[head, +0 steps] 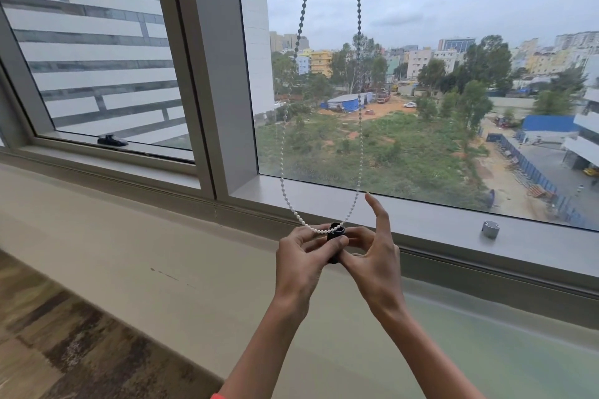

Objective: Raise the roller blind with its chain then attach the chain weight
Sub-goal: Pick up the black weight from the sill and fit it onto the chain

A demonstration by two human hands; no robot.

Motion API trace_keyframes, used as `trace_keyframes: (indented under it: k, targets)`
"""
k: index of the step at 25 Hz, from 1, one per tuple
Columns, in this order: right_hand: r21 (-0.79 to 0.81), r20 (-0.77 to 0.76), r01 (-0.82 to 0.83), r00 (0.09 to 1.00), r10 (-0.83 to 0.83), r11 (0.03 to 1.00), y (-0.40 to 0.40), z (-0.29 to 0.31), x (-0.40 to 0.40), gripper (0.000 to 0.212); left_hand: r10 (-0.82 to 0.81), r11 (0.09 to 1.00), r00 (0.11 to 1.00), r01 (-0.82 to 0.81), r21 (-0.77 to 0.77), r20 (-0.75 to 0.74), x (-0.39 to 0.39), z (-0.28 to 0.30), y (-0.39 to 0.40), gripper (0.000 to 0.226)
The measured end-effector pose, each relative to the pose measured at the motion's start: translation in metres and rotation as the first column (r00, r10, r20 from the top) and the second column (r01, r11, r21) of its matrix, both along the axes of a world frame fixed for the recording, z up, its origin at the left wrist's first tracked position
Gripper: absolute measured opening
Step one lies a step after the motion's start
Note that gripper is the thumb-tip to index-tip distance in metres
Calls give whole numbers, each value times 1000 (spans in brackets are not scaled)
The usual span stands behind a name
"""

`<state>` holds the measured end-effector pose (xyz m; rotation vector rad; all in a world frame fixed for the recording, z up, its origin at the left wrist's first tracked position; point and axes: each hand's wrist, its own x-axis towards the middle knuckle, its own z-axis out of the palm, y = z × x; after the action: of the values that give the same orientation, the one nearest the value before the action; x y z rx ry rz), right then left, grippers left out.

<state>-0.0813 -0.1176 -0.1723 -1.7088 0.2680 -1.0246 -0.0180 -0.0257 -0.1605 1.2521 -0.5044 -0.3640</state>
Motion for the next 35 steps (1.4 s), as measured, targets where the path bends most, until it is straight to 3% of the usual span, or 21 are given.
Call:
trace_keyframes:
  k: [6, 9, 12, 14, 17, 20, 23, 27, 29, 31, 33, 35]
  targets:
    - [16, -137, -93, 986, 94, 996, -31, -9, -12, 111, 1, 1000, 1000, -1, -19, 9, -2, 6, -1, 15]
    - [-85, -314, -11, 949, -16, 996, -55, -11, -20, 81, -7, 1000, 1000, 7, -10, -1, -7, 7, -3, 17]
    - [-360, -301, 225, 891, -341, 905, -83, -1, -26, 37, -4, 1000, 1000, 4, -7, -8, -8, 8, -6, 19]
    - [-525, -289, 356, 780, -556, 773, -108, 12, -29, 26, 5, 1000, 1000, -5, -6, 0, -8, 10, -6, 19]
    - [-729, -391, 359, 479, -786, 582, -141, 25, -37, 25, 15, 1000, 1000, -15, -16, -1, -8, 13, -7, 18]
    - [-726, -563, 332, 215, -798, 602, -159, 28, -47, 28, 15, 1000, 1000, -15, -17, 3, -10, 16, -9, 16]
    - [-685, -654, 315, 129, -745, 657, -168, 22, -49, 33, 21, 1000, 1000, -21, -9, 8, -8, 17, -10, 17]
    - [-702, -567, 334, 271, -778, 629, -169, 15, -49, 29, 31, 1000, 999, -31, 2, 11, -8, 18, -12, 16]
    - [-682, -512, 326, 426, -746, 654, -169, 13, -46, 31, 39, 999, 999, -40, 6, 12, -7, 18, -12, 15]
    - [-457, -501, 295, 694, -517, 839, -159, 19, -43, 31, 46, 999, 999, -46, 13, 19, -6, 18, -13, 15]
    - [-87, -387, 78, 916, -106, 993, -136, 35, -40, 30, 49, 999, 999, -49, 14, 24, -6, 19, -13, 15]
    - [94, -223, -163, 958, 180, 982, -110, 54, -38, 29, 51, 999, 998, -51, 13, 26, -5, 19, -12, 15]
